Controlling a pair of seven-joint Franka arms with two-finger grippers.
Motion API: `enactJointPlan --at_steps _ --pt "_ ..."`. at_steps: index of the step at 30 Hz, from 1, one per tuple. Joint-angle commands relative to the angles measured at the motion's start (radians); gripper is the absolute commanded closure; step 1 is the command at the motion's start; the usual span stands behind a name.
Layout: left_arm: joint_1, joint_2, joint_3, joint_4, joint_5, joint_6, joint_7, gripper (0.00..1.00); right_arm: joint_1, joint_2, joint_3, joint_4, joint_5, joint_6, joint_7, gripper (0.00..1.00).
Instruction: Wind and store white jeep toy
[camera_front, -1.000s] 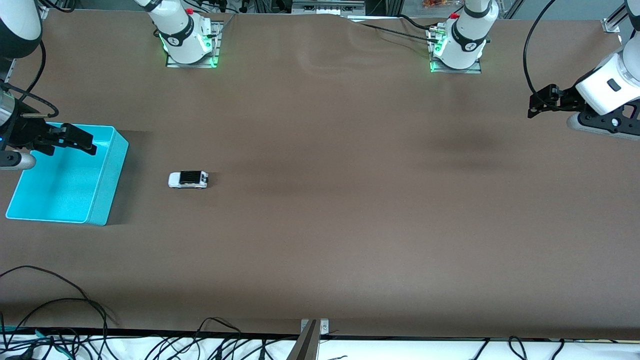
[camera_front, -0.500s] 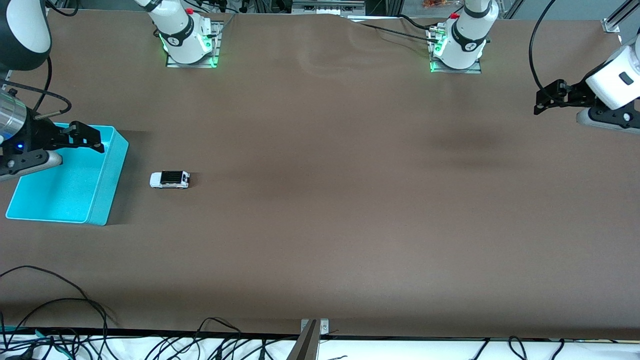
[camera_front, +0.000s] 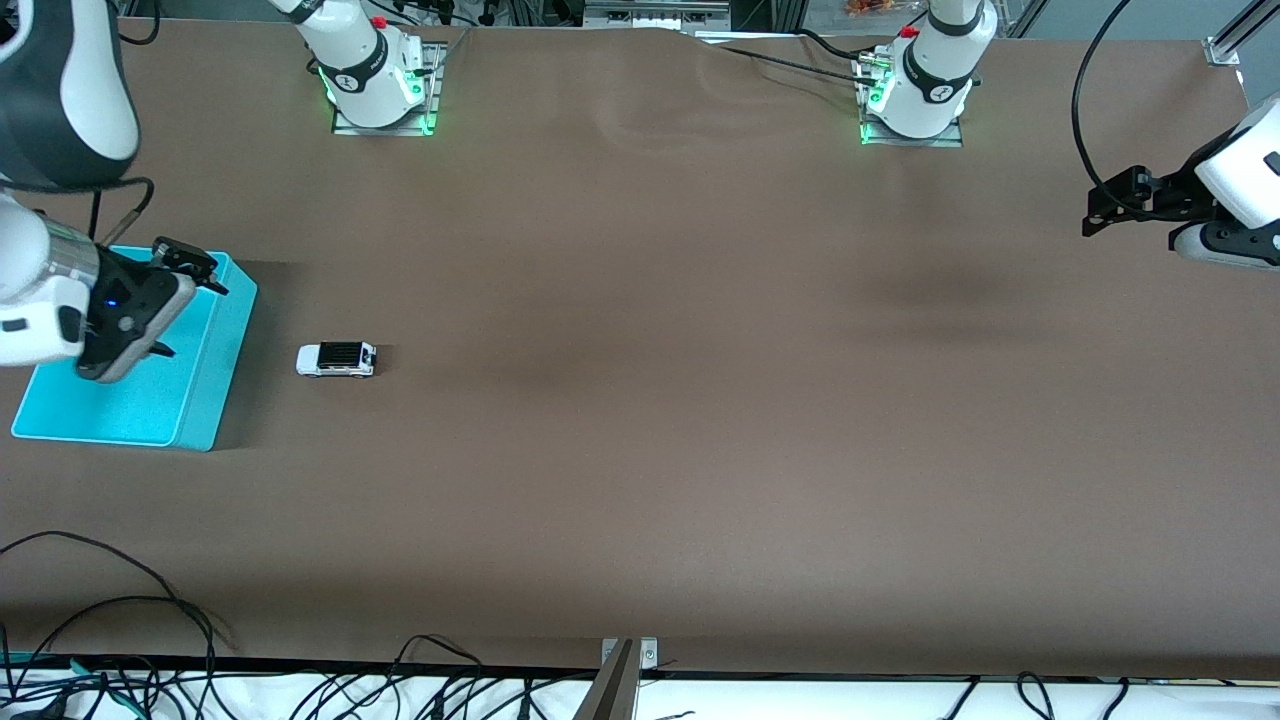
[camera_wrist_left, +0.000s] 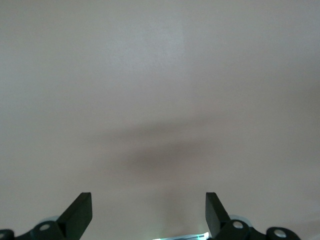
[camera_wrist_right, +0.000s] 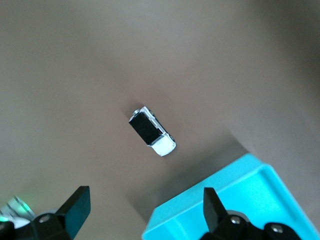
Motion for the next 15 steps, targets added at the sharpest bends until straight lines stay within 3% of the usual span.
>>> enactJointPlan --at_steps 1,15 --pt "0.005 0.017 -0.008 0.054 -0.030 -0.028 0.004 0.00 -0.001 -0.025 0.002 -0.125 0.022 0.083 -0.129 0.00" --pt "0.006 0.018 -0.007 0.053 -0.030 -0.029 0.007 0.00 -0.001 -0.022 0.018 -0.401 0.011 0.376 -0.301 0.00"
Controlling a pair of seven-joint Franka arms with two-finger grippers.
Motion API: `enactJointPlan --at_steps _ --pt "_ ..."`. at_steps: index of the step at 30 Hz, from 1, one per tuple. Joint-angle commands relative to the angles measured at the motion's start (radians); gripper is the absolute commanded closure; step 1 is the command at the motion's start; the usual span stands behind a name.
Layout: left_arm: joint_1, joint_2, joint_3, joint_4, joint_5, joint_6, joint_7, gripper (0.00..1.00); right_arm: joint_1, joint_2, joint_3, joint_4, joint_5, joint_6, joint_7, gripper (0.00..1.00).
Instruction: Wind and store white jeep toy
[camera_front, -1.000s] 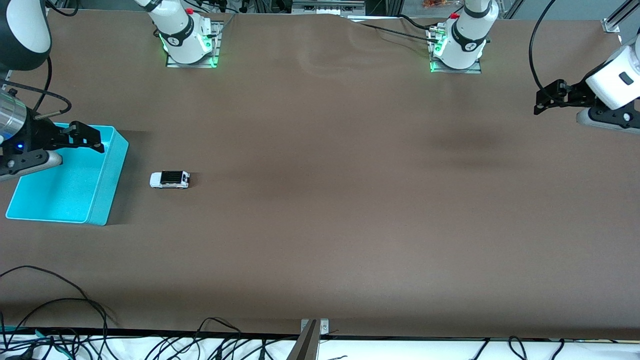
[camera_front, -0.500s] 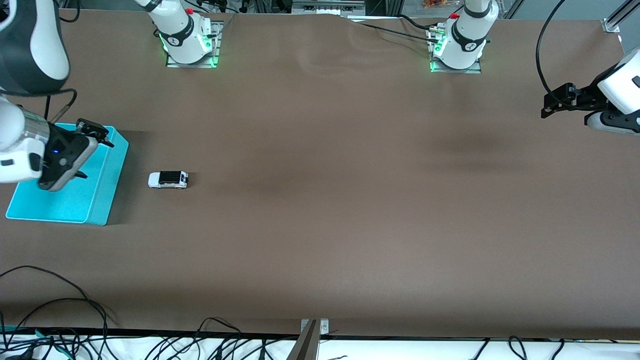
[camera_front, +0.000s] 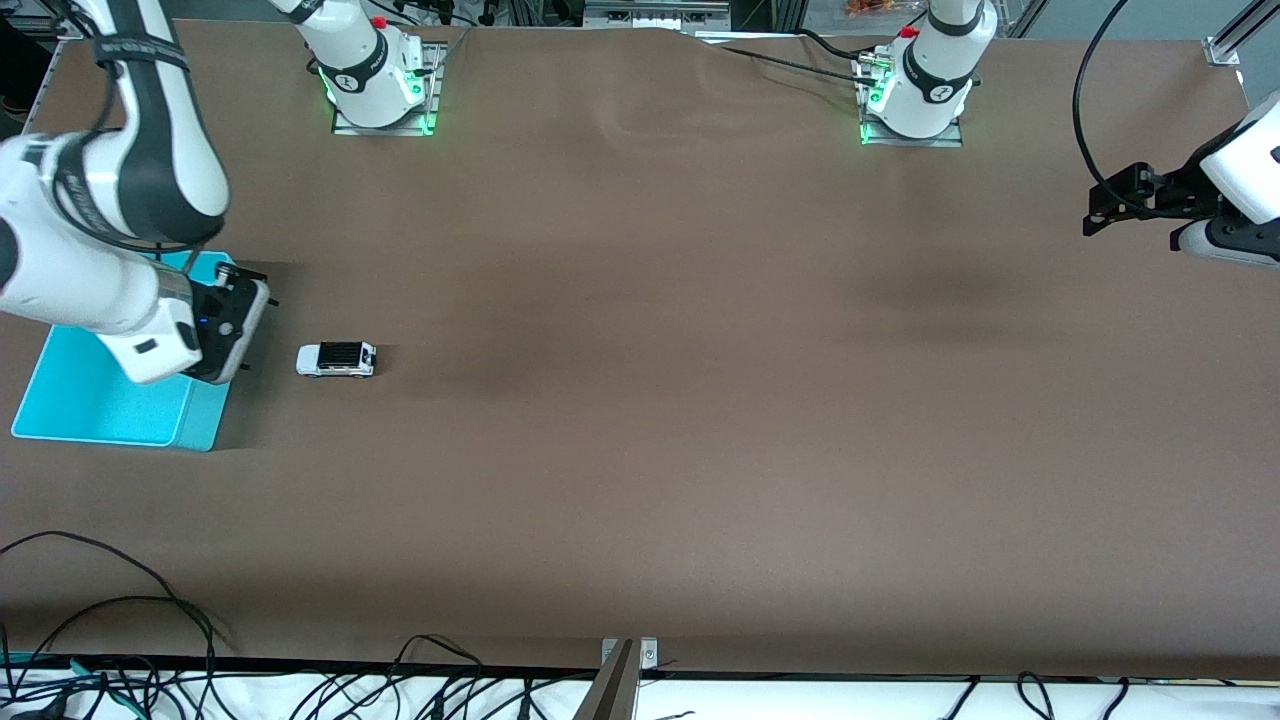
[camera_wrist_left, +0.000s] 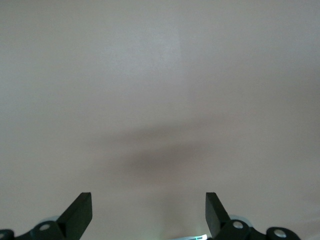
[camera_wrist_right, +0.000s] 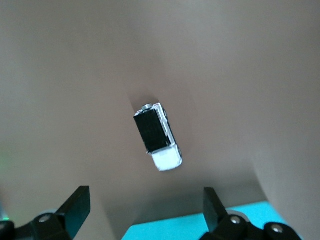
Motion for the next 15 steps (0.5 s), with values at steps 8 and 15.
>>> enactJointPlan --at_steps 8,15 --pt "0.006 0.016 -0.003 0.034 -0.022 -0.023 0.007 0.00 -0.002 -0.017 0.009 -0.319 0.011 0.406 -0.195 0.00" --pt "0.006 0.016 -0.003 0.035 -0.020 -0.023 0.004 0.00 -0.002 0.052 0.009 -0.347 0.011 0.537 -0.289 0.00"
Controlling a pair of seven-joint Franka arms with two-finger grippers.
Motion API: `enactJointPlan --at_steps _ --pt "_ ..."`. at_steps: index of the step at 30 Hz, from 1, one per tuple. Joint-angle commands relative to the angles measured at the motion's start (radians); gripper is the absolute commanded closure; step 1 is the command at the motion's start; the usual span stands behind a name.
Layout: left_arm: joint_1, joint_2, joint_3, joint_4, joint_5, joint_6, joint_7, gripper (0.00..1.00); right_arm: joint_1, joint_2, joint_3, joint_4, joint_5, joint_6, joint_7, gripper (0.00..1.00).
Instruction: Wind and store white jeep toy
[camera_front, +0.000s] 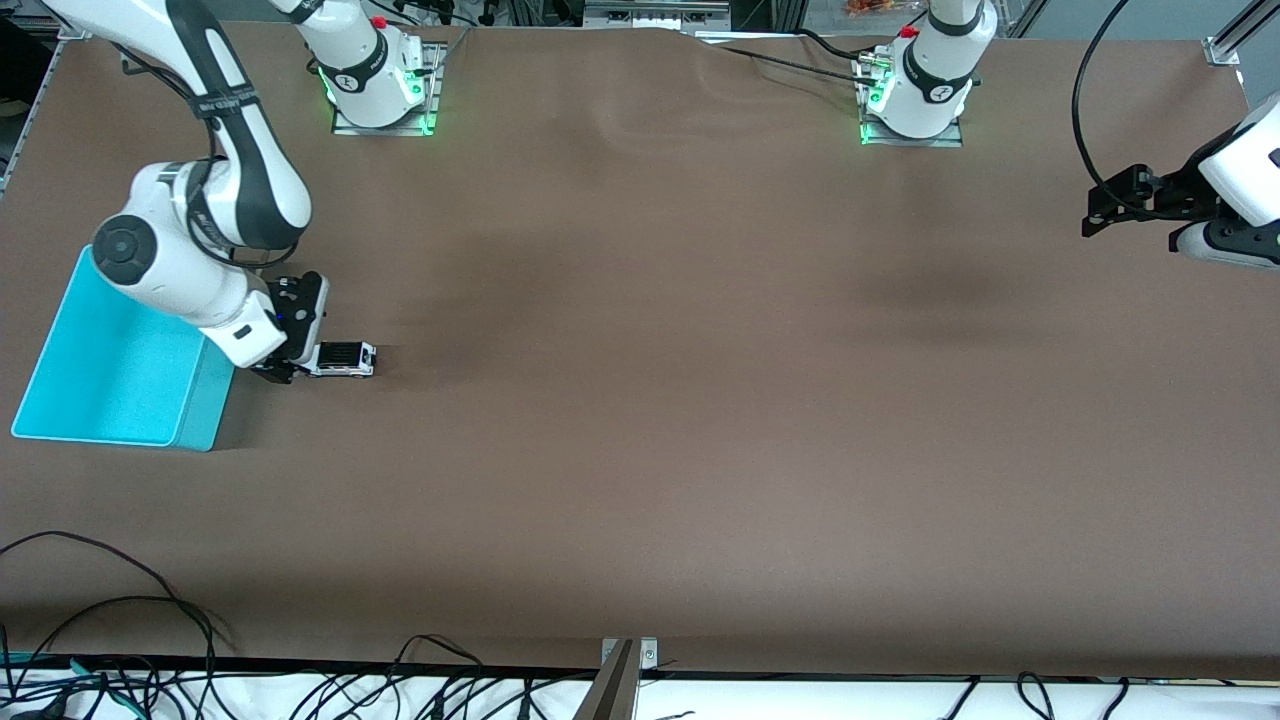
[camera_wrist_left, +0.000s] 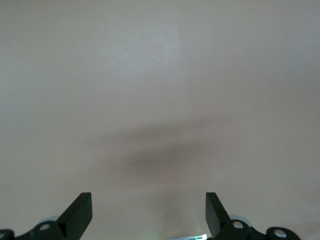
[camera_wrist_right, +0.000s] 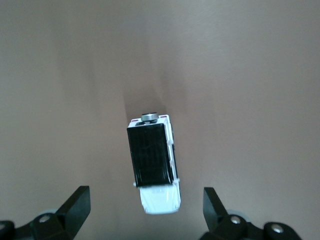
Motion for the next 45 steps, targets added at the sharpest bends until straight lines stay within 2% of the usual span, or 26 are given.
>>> enactJointPlan --at_steps 1,15,18,22,25,27,35,39,45 --pt "0.005 0.013 -0.003 0.035 -0.021 -0.021 0.004 0.00 -0.002 0.036 0.003 -0.020 0.011 0.090 -0.084 0.00" --pt "-0.003 0.012 -0.004 0.036 -0.023 -0.020 -0.002 0.00 -0.002 0.129 0.003 -0.022 0.012 0.210 -0.110 0.00" --pt "-0.003 0.012 -0.004 0.036 -0.023 -0.020 -0.002 0.00 -0.002 0.132 0.003 -0.022 0.012 0.210 -0.110 0.13" --pt "-0.001 0.012 -0.004 0.036 -0.023 -0.020 -0.002 0.00 -0.002 0.132 0.003 -0.020 0.012 0.208 -0.109 0.40" --pt "-0.001 0.012 -0.004 0.036 -0.023 -0.020 -0.002 0.00 -0.002 0.131 0.003 -0.019 0.012 0.202 -0.097 0.68" --pt "-0.001 0.012 -0.004 0.036 -0.023 -0.020 -0.002 0.00 -0.001 0.131 0.003 -0.017 0.012 0.199 -0.090 0.79" --pt "-0.001 0.012 -0.004 0.036 -0.021 -0.020 0.000 0.00 0.001 0.105 0.021 0.006 0.017 0.164 -0.069 0.80" --pt "-0.003 0.012 -0.004 0.036 -0.021 -0.020 0.001 0.00 0.002 0.085 0.024 0.061 0.018 0.066 -0.052 0.80" --pt "-0.003 0.012 -0.006 0.036 -0.021 -0.020 0.001 0.00 0.001 0.074 0.021 0.216 0.018 -0.152 -0.038 0.79"
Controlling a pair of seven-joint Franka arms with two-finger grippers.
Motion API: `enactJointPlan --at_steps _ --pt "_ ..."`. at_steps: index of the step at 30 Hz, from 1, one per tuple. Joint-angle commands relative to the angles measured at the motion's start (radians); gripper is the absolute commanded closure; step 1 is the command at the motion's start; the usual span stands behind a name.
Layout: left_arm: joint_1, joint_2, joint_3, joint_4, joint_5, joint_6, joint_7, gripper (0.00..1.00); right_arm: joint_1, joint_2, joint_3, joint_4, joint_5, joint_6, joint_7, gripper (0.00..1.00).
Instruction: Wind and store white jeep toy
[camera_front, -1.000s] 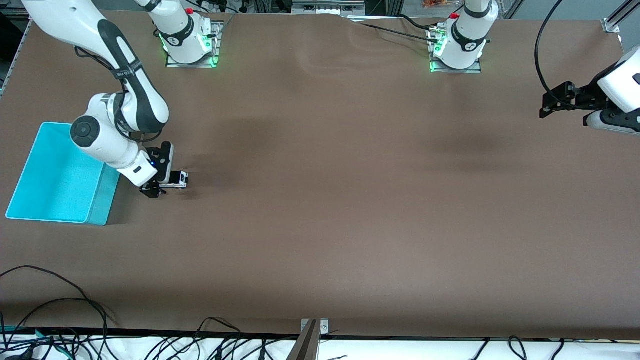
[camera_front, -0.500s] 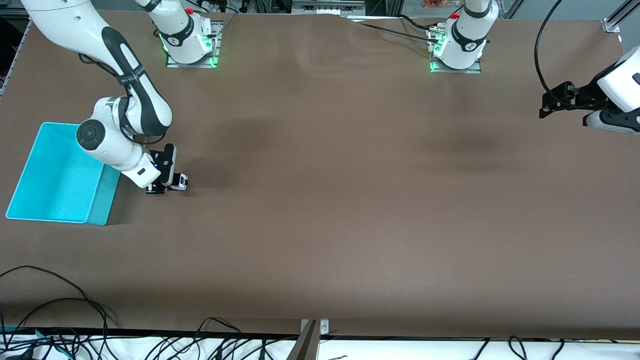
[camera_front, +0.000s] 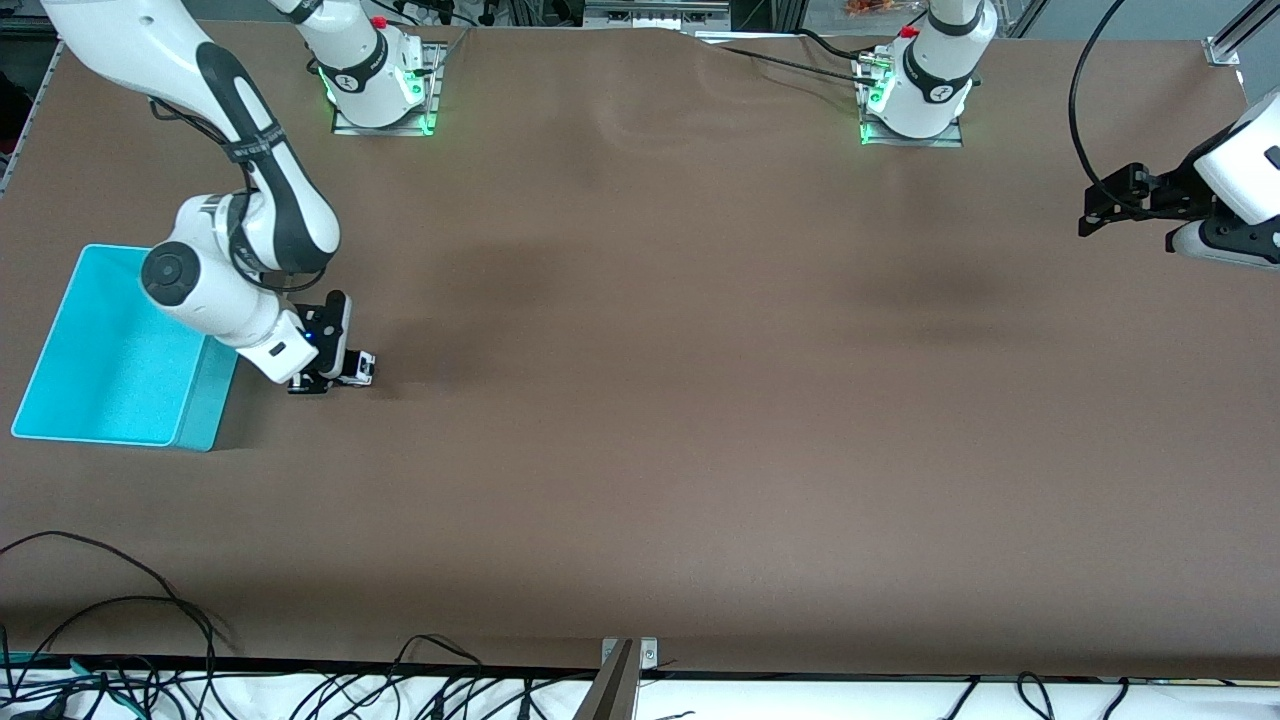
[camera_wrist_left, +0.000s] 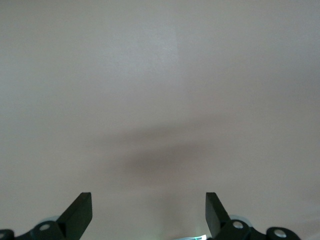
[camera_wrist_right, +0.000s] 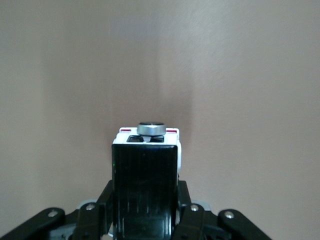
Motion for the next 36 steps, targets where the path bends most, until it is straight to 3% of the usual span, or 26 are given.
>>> enactJointPlan --at_steps 1,9,21,29,36 --pt "0.000 0.011 0.002 0.033 -0.019 -0.020 0.001 0.00 -0.002 -0.030 -0.001 0.143 0.018 -0.213 0.010 0.79" --pt "0.000 0.011 0.002 0.033 -0.019 -0.020 0.001 0.00 -0.009 -0.081 -0.063 0.246 0.018 -0.417 -0.005 0.79" --pt "0.000 0.011 0.002 0.033 -0.019 -0.020 0.001 0.00 -0.010 -0.158 -0.265 0.249 0.044 -0.525 -0.251 0.79" --pt "0.000 0.011 0.000 0.033 -0.018 -0.020 0.001 0.00 -0.011 -0.133 -0.420 0.240 0.109 -0.513 -0.444 0.79" --pt "0.000 0.011 0.000 0.033 -0.016 -0.018 0.003 0.00 -0.057 -0.076 -0.440 0.231 0.113 -0.464 -0.524 0.79"
